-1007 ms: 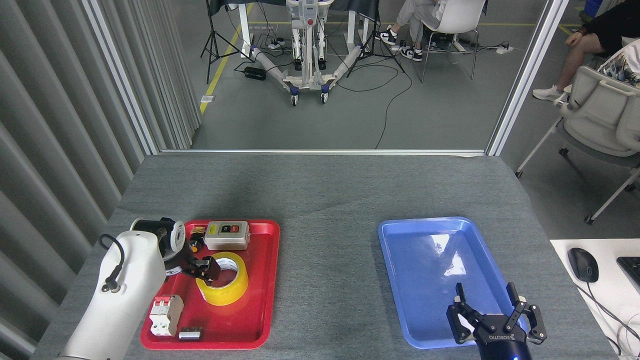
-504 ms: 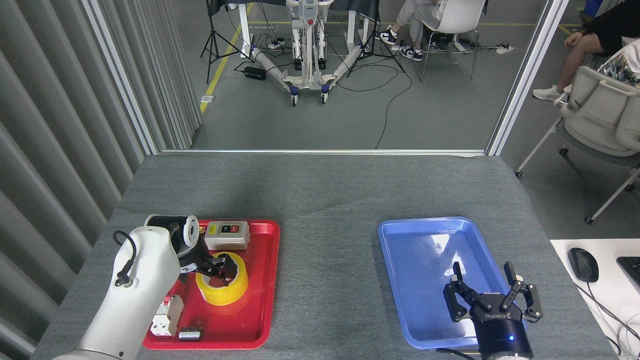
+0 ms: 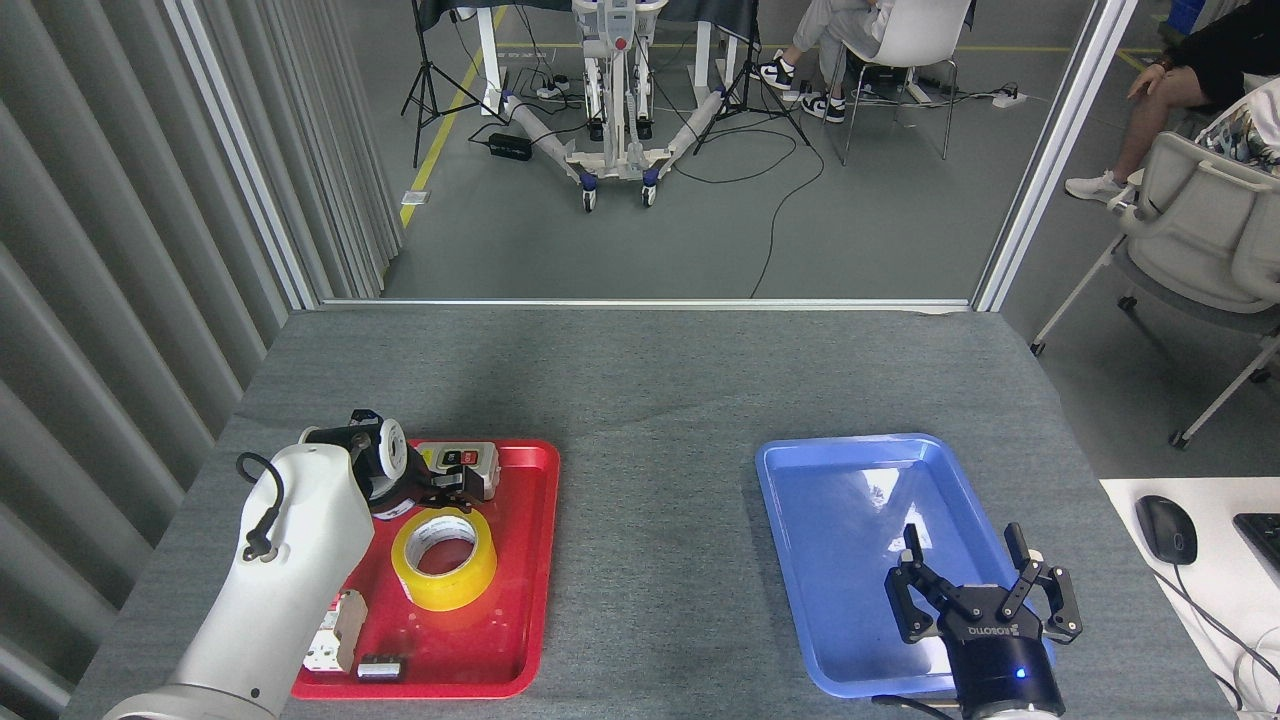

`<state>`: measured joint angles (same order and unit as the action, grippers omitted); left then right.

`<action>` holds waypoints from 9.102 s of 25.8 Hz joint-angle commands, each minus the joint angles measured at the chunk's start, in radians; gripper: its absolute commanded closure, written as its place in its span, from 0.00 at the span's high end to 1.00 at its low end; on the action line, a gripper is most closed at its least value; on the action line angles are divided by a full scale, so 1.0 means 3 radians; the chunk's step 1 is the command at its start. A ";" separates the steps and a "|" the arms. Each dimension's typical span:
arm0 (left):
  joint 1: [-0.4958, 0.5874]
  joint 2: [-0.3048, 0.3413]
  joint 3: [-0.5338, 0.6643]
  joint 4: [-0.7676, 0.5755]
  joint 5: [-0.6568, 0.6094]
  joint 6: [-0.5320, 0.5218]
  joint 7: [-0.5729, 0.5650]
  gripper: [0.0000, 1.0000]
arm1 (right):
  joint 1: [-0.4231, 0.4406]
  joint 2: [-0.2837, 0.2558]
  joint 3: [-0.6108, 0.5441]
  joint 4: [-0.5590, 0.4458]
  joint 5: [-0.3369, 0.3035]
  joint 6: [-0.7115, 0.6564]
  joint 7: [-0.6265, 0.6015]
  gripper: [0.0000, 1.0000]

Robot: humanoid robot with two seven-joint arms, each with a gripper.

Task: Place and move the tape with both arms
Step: 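Lower the left gripper and grasp the yellow tape roll's rim, then lift the tape roll and carry it toward the blue tray, then move the right gripper to the tape roll held by the left gripper, then grasp the tape roll with the right gripper and open the left gripper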

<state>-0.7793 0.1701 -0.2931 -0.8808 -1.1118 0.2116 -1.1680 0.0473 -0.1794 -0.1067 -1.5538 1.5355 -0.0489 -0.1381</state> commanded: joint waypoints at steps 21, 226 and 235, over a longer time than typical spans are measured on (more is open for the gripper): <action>0.0138 0.0077 -0.0066 0.0211 -0.0042 0.0174 0.0069 0.90 | 0.0001 0.0051 -0.0013 -0.0011 0.0005 0.0040 0.0000 1.00; 0.0777 -0.0424 -0.0194 -0.0480 0.4186 0.1908 -0.0427 0.96 | -0.1283 -0.1054 0.2478 0.1171 0.0271 -0.0553 -0.1580 0.10; 0.0783 -0.0424 -0.0148 -0.0449 0.4176 0.1545 -0.0392 1.00 | -0.1262 -0.1079 0.2478 0.1135 0.0266 -0.0563 -0.1590 0.10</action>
<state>-0.5448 0.0419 -0.3404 -1.0177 0.1418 0.7312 -1.2964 -0.3352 -0.5008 0.6365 -1.2083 1.6160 -0.2144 -0.6068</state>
